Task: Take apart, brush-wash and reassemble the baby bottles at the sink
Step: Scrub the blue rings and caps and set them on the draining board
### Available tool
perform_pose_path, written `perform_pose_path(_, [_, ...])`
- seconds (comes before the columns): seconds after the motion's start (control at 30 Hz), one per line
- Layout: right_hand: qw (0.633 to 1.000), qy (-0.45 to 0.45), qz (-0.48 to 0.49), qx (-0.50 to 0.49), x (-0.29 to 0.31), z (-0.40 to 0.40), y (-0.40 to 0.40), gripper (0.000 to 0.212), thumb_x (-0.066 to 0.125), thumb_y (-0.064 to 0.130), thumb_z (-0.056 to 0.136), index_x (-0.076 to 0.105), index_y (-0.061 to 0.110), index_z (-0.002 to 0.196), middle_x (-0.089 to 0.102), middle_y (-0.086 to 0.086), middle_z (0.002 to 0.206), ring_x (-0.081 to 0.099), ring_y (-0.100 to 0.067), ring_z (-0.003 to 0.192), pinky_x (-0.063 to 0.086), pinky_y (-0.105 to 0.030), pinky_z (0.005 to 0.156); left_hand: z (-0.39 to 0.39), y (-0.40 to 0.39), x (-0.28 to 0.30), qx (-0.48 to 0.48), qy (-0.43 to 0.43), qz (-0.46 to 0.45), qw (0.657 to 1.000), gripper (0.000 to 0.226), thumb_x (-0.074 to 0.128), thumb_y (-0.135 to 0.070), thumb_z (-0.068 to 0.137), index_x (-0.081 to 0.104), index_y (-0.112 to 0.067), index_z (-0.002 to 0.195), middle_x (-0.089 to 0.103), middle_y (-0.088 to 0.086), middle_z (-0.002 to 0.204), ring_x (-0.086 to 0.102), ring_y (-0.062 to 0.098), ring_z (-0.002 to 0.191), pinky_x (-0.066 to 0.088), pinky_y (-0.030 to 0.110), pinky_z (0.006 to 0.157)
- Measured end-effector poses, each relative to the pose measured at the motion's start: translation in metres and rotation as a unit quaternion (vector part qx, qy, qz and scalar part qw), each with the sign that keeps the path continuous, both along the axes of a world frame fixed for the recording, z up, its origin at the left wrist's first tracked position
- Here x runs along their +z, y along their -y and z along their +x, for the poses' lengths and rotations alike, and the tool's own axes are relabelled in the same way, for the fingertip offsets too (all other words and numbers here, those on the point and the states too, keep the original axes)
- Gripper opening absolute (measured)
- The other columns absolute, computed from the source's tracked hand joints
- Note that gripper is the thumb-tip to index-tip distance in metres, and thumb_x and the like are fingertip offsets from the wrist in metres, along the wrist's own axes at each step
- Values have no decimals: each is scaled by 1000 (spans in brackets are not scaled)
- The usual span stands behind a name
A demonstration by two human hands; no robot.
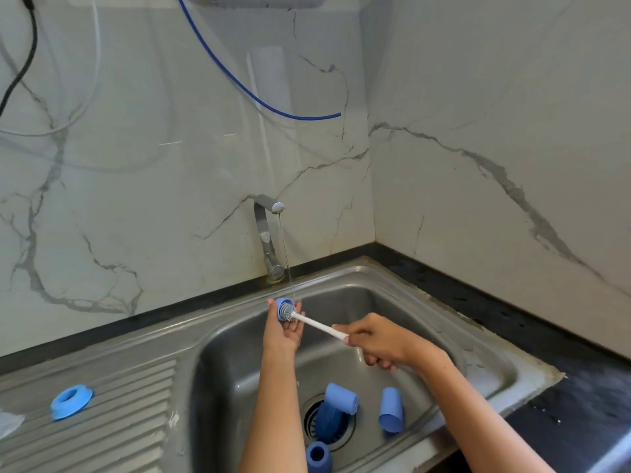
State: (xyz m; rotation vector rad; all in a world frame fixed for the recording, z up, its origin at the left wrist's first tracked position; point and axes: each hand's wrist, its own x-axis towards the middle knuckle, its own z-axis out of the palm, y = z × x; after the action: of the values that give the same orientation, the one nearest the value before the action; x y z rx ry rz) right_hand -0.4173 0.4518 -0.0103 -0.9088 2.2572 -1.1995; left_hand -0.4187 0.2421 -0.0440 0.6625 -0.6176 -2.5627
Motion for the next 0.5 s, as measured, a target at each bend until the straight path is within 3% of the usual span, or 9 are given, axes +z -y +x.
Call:
perform_pose_path(0.07, [1000,10,-17,-5,2,2,-1,31,46,17,100,59,25,126,67,23,71,39,-2,39,32,-18,38,-3,-1,4,-16,-9,-22,1000,53,61,-35,90,49,-5,132,63,10,93,63,20,81,47,37,90])
perform_pose_path(0.13, [995,-94,39,-19,0,2,2,38,46,21,100,53,33,135,61,12,70,45,-6,47,40,-21,44,-5,-6,4,-36,48,-95,994,46,67,-36,86,56,-8,121,66,8,93,64,19,81,46,39,89])
perform_pose_path(0.2, [964,-226,136,-23,-7,-2,6,44,45,25,99,45,39,141,55,3,77,50,-12,58,45,-25,53,-3,-11,1,-24,142,-174,974,37,70,-32,83,58,-7,108,68,9,93,64,19,74,43,42,89])
perform_pose_path(0.27, [951,-260,166,-22,-14,-2,10,45,46,26,99,43,39,142,54,2,80,48,-11,59,41,-22,53,0,-11,-3,-16,183,-204,962,29,70,-30,84,57,-7,96,68,9,91,63,19,70,42,42,92])
perform_pose_path(0.3, [968,-210,135,-19,-16,-2,9,43,46,27,99,45,38,141,53,2,76,46,-9,56,39,-21,50,1,-11,-6,-36,178,-207,961,29,69,-33,84,58,-8,95,69,8,90,64,19,72,44,40,90])
perform_pose_path(0.37, [999,-7,20,-25,-15,-5,3,38,47,31,100,51,36,137,48,1,63,38,-7,46,35,-19,42,3,-11,-6,-101,110,-168,974,36,64,-42,86,61,-11,103,71,5,93,68,18,83,47,35,78])
perform_pose_path(0.43, [988,148,-44,-27,-6,-10,-6,32,46,35,101,54,35,132,43,2,56,31,-6,40,30,-17,37,4,-8,-3,-132,20,-84,987,42,61,-47,86,62,-12,110,73,3,97,69,18,91,48,36,79])
perform_pose_path(0.5, [983,170,-68,-22,-2,-12,-11,30,48,33,100,56,35,129,43,2,54,31,-6,40,30,-16,36,6,-7,4,-129,-22,-62,989,42,60,-46,86,62,-11,109,73,4,101,68,18,96,48,37,83])
